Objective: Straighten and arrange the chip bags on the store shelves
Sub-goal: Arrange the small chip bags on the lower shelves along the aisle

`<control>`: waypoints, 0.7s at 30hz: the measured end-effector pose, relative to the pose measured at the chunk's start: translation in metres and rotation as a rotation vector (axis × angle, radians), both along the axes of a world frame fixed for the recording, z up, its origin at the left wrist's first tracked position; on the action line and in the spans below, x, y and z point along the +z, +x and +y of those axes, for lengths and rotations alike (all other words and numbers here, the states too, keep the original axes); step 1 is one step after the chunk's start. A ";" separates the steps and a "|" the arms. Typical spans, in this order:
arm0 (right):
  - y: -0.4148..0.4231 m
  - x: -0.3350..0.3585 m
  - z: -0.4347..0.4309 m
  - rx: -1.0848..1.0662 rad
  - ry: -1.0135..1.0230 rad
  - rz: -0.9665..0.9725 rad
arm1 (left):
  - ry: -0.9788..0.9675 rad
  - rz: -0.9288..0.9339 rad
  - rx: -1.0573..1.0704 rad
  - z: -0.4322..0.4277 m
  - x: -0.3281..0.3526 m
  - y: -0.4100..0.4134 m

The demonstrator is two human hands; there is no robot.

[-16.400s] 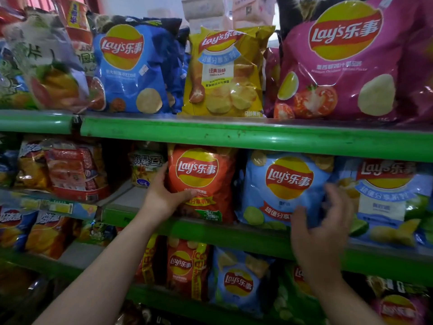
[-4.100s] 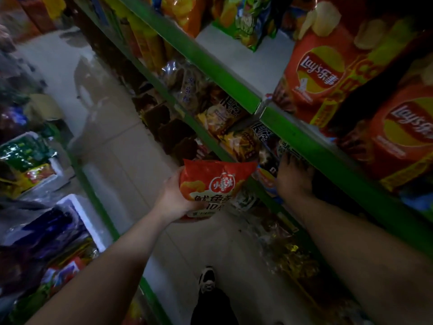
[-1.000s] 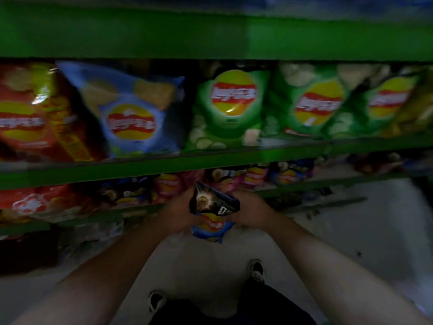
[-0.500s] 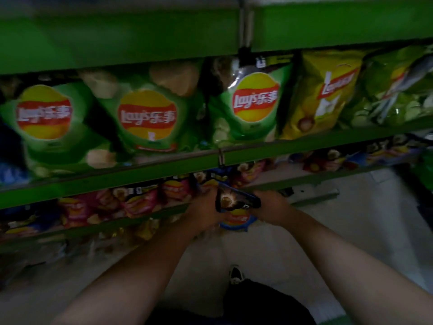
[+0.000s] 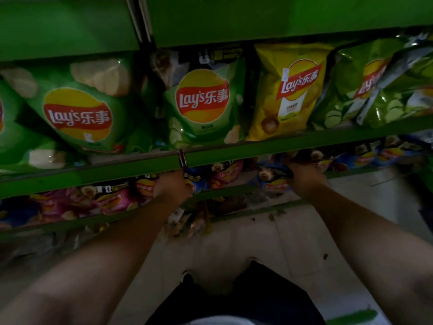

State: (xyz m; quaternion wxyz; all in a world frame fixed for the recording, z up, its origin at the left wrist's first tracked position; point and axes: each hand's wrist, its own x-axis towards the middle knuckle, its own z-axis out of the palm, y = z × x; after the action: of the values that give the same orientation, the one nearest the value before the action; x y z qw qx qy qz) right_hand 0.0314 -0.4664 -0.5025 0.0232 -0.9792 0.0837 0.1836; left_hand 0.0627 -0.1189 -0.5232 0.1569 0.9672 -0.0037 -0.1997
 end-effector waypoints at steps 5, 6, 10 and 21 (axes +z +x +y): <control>0.036 -0.027 -0.041 0.108 -0.071 -0.008 | 0.131 0.006 0.053 -0.013 -0.014 0.007; 0.044 -0.034 -0.047 0.138 -0.067 0.006 | 0.144 0.004 0.075 -0.016 -0.017 0.009; 0.072 -0.065 -0.063 0.218 -0.077 0.045 | 0.151 -0.021 0.162 -0.024 -0.032 0.010; 0.089 -0.091 -0.064 0.001 0.231 -0.301 | 0.448 -0.049 0.104 -0.035 -0.034 0.018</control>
State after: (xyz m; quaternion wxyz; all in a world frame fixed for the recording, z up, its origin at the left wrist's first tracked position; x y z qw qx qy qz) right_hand 0.1199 -0.5300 -0.5936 0.1477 -0.9864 0.0569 0.0434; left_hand 0.0807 -0.1540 -0.5569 -0.0515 0.9813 0.0869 -0.1636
